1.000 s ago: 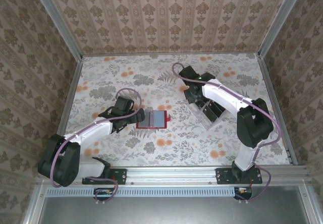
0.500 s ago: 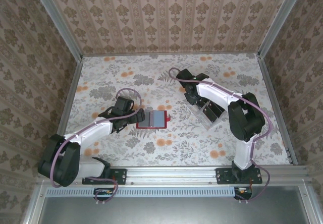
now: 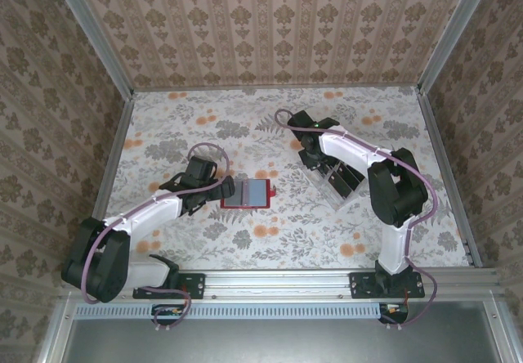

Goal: Put the credit cards into the card holder

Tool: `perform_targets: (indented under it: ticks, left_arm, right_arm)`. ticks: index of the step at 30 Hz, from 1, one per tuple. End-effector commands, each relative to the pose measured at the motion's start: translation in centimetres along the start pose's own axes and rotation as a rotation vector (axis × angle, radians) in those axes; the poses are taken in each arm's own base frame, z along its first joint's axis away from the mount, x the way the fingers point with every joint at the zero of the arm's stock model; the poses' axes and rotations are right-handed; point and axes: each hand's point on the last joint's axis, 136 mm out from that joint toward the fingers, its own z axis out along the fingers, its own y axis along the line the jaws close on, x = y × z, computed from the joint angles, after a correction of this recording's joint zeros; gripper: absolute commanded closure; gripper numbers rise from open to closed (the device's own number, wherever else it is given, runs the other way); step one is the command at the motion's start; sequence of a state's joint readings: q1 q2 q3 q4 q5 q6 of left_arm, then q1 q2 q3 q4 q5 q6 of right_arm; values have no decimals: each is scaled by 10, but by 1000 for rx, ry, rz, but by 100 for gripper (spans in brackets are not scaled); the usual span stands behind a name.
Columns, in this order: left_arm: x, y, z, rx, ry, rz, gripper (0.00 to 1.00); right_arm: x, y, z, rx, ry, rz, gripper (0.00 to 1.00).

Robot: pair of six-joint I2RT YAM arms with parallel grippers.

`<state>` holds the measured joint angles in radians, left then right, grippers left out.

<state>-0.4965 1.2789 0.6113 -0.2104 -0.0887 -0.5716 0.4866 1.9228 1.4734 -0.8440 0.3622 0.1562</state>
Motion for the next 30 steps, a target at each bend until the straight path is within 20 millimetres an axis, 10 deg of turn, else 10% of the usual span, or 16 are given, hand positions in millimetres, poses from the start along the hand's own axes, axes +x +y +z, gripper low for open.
perform_targets:
  ticks: [1,30]
  left_arm:
    - [1,1,-3,6,1,-1,0]
    - [1,-1,-7,14,6,6,0]
  right_arm:
    - [-7,-2,-10,-20,-20,7,75]
    - [-21,10,-46,-163,-85,-43,100]
